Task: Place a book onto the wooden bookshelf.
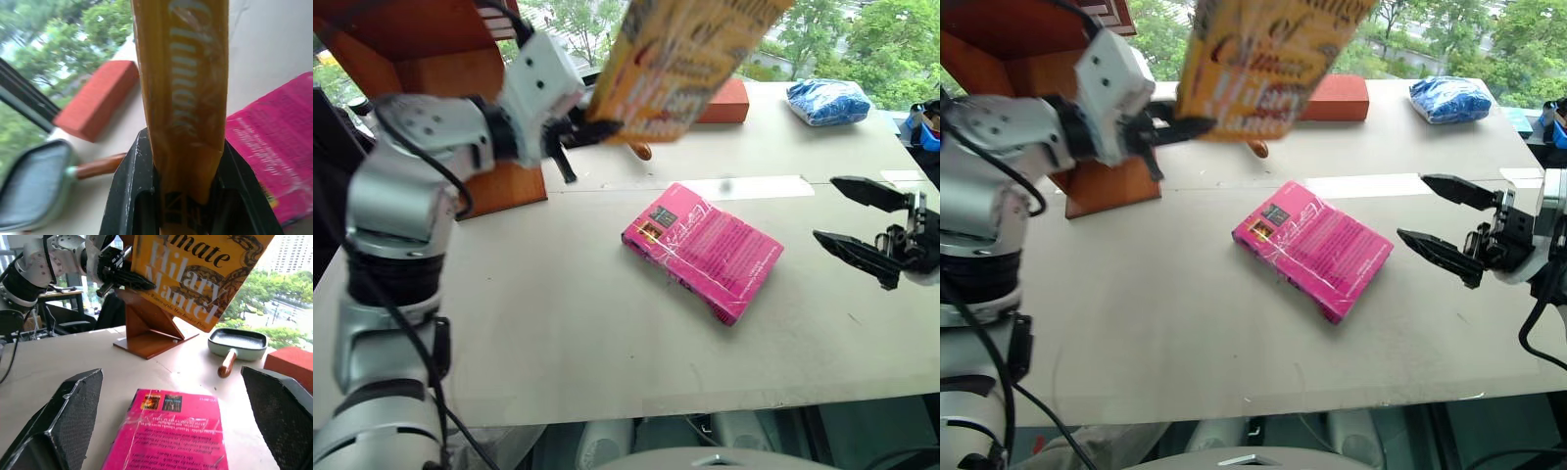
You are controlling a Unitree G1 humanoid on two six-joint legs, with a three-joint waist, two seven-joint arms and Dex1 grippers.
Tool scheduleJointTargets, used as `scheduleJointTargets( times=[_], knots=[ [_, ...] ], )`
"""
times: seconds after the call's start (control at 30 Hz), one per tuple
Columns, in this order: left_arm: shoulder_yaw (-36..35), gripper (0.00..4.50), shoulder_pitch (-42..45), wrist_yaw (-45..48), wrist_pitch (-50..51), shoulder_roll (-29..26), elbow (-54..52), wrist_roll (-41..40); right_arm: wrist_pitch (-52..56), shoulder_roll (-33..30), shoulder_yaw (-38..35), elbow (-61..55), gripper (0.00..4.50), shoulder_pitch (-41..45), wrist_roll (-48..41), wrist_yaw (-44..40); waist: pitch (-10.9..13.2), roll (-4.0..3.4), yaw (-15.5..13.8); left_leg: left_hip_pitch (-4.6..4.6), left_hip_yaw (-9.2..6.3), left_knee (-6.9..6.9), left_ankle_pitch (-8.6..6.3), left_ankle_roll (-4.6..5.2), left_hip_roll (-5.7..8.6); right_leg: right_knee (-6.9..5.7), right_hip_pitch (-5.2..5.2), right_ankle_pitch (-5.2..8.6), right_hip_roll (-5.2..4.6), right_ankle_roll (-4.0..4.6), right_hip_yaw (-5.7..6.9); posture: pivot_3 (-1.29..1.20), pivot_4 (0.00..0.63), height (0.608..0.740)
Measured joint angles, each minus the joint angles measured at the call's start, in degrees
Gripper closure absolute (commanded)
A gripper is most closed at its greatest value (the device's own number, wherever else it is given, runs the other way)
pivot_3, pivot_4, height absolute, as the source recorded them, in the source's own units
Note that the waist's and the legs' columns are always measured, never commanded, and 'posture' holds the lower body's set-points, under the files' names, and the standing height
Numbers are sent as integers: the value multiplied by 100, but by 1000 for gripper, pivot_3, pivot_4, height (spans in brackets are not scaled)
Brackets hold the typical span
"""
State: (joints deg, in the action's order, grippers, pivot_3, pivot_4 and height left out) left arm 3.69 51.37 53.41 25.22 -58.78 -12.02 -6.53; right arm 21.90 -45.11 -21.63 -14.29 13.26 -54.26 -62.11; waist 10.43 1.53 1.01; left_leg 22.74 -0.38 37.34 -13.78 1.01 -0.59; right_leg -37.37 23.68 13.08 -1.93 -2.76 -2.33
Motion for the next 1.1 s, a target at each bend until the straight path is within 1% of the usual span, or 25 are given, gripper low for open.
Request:
scheduleJointTargets(
  times=[0.13,0.23,0.37,0.53,0.6,0.67,0.7,0.73,0.8,0.87,0.97,1.03,1.1],
  knots=[
    [-7,4051,-441,4,-936,-900,351,817,32,199,342,422,0,727,192,49,2,-1,-7,16,4,0,0,0,-3,-2,16,1,-1,-1,4,0,150,740],
    [-95,4051,-819,-2,-1384,-1439,837,1280,45,372,487,531,0,1104,262,208,9,7,-10,28,4,2,0,0,-6,-4,25,1,0,-1,11,0,150,740],
    [-225,4051,-1095,-37,-1950,-1833,980,1417,76,575,683,583,0,1463,367,346,13,13,8,30,15,5,0,1,-24,-2,30,0,-5,-2,3,0,150,740],
    [-321,4051,-1437,-305,-2663,-2259,1621,1642,278,703,1009,377,0,1783,704,882,17,14,234,12,25,4,0,1,-41,-54,55,0,20,-1,-19,0,150,740],
    [-299,4051,-1334,-363,-2724,-2227,1926,1736,357,760,999,316,0,1837,688,998,23,15,278,11,33,5,1,1,-63,-59,58,-3,54,3,-12,0,150,740],
    [-298,4051,-1069,-383,-2590,-2013,2121,1721,415,815,1000,281,0,1898,654,1045,28,22,266,14,18,10,1,0,-78,-62,59,-9,85,14,-6,0,150,740],
    [-308,4051,-772,-394,-2404,-1771,2158,1641,422,822,988,262,0,1910,650,1061,31,28,232,15,11,13,1,0,-84,-62,59,-10,93,17,1,0,150,740],
    [-339,4051,-556,-391,-2270,-1606,2082,1534,425,833,991,201,0,1919,650,1080,31,29,196,16,11,13,1,0,-86,-61,59,-10,94,18,2,0,150,740],
    [-369,4051,-430,-304,-2094,-1496,1869,1387,425,838,990,151,0,1917,648,1083,30,26,147,16,27,12,1,0,-85,-60,59,-19,90,35,-10,0,150,740],
    [-363,4051,-414,-197,-1928,-1265,1695,1299,421,830,977,134,0,1878,659,1084,30,26,123,24,33,12,1,0,-81,-51,60,-22,81,40,-13,0,150,740],
    [-232,4051,-365,-174,-1887,-1078,1718,1363,420,800,935,58,0,1740,662,1093,29,28,105,63,31,21,1,-1,-78,-44,88,-24,76,40,-10,0,150,740],
    [-110,4051,-155,-232,-1948,-1047,1843,1573,422,783,910,24,0,1678,662,1127,29,28,107,127,27,62,1,-1,-77,-65,145,-27,76,39,-8,0,150,740],
    [-32,4051,41,-337,-2108,-1063,2051,1884,422,780,862,-52,0,1653,661,1148,29,27,113,132,28,70,1,-1,-76,-67,148,-27,77,39,-8,0,150,740]
  ],
)
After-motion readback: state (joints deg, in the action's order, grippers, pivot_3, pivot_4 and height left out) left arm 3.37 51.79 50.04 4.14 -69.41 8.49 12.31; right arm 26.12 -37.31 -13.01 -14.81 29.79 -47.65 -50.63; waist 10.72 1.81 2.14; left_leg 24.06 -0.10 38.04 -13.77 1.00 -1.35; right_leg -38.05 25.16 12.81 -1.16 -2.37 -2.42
